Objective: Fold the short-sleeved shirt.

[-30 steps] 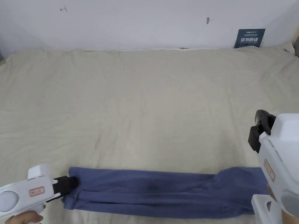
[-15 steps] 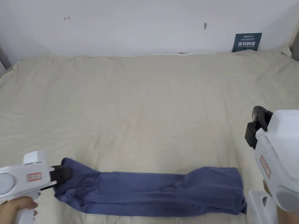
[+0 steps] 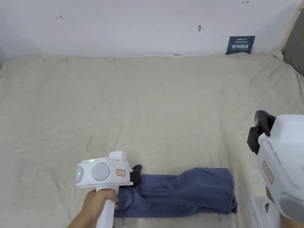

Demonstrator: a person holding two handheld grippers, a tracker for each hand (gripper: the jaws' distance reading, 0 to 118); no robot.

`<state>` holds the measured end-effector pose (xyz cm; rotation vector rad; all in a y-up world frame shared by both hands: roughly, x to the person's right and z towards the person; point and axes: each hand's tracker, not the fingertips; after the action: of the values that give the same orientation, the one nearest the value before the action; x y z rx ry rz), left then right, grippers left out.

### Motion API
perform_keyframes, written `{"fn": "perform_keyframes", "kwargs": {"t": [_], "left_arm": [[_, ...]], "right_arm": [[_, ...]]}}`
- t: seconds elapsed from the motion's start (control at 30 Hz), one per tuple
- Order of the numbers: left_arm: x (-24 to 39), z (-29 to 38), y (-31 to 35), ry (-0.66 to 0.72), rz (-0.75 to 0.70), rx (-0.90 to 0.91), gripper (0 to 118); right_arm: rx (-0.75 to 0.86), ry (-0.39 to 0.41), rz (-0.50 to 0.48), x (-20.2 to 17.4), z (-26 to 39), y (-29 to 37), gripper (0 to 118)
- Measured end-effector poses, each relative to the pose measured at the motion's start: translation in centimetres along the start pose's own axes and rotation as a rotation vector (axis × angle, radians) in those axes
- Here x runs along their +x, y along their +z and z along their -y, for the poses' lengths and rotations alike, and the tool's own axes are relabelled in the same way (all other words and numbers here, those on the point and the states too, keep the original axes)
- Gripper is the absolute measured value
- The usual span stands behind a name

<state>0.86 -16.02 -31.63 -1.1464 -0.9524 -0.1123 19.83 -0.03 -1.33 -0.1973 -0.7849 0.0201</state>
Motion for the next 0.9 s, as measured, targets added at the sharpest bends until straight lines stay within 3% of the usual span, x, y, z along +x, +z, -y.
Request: {"fn": "perform_keyframes", "kwargs": {"t": [0.03,0.07,0.13,0.17,0.2,0.23,0.33,0.47,0.57,0.63,0.67,0.9], "left_arm": [[0.4,0.2,-0.5,-0.01,-0.018,-0.005,11],[0.7,0.3,-0.8,-0.013,-0.026,-0.005,22],[1.0,0.5,-0.9,-0.021,-0.024,-0.008,86],[1.0,0.6,-0.8,-0.029,-0.026,-0.001,110],[1.3,0.9,-0.1,-0.033,-0.009,0.021,118],[1.2,0.8,0.5,-0.045,0.018,0.059,118],[1.0,0.8,2.1,-0.068,-0.016,0.102,109],[0.1,1.6,4.6,-0.114,-0.108,0.298,102],[-0.9,2.3,6.2,-0.117,-0.178,0.442,63],[-1.5,2.7,6.3,-0.132,-0.214,0.484,11],[-1.9,2.7,6.1,-0.137,-0.216,0.473,1],[-2.1,4.6,1.9,-0.145,-0.243,0.344,1]], "right_arm": [[-0.004,0.001,0.002,0.1,0.1,0.0,2],[-0.007,0.002,0.004,0.2,0.1,0.0,2],[-0.011,0.001,0.008,0.4,0.3,0.1,2],[-0.013,0.0,0.01,0.4,0.4,0.1,2],[-0.016,-0.002,0.011,0.5,0.4,0.1,2],[-0.018,-0.004,0.012,0.5,0.4,0.1,2],[-0.024,-0.012,0.014,0.5,0.5,0.1,2],[-0.027,-0.013,0.003,0.2,0.6,-0.1,2],[-0.029,-0.01,-0.007,0.0,0.5,-0.2,2],[-0.031,-0.01,-0.011,-0.1,0.5,-0.4,2],[-0.032,-0.012,-0.012,-0.2,0.5,-0.4,2],[-0.04,-0.026,-0.01,0.2,0.7,-0.5,2]]}}
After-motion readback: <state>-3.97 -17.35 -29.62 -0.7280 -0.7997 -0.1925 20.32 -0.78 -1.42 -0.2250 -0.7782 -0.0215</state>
